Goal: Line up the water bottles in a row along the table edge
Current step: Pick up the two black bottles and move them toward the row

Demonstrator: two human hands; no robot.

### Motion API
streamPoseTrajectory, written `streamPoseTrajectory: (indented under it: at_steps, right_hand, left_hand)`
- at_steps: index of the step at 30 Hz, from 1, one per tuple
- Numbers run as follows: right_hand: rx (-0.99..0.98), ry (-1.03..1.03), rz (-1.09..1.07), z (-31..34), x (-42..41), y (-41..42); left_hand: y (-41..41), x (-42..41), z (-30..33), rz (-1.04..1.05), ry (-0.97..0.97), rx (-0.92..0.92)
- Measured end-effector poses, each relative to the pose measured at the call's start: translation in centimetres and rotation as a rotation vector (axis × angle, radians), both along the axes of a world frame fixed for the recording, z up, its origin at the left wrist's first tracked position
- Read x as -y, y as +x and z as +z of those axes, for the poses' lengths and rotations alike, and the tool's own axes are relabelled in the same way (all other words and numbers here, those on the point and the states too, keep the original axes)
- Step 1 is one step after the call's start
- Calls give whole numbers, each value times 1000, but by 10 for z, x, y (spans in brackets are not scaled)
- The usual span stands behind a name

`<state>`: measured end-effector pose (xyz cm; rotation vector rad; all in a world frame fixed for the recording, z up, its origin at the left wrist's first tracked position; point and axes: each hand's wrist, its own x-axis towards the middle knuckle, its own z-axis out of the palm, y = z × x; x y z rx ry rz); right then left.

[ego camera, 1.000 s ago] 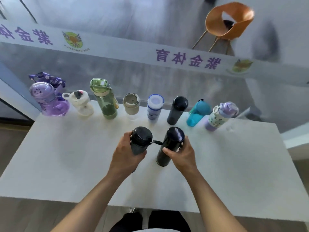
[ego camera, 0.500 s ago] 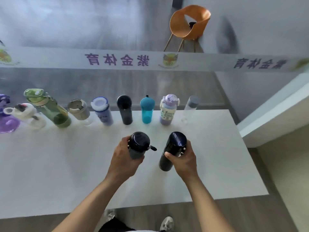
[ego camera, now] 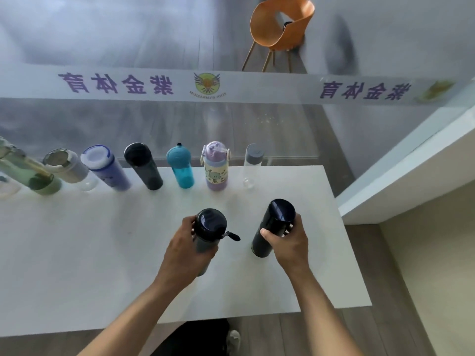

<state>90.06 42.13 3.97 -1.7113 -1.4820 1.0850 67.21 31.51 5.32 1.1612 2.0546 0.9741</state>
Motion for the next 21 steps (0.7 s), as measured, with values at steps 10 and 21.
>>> streamPoseTrajectory:
  at_steps: [10,21]
  right_hand:
    - [94,54,41,-1,-84,-3]
    - [64,63,78,-16,-174,7]
  left_hand:
    - [8,-68,-10,-66,8,14]
    - [33,-103,-7,5,4,-35]
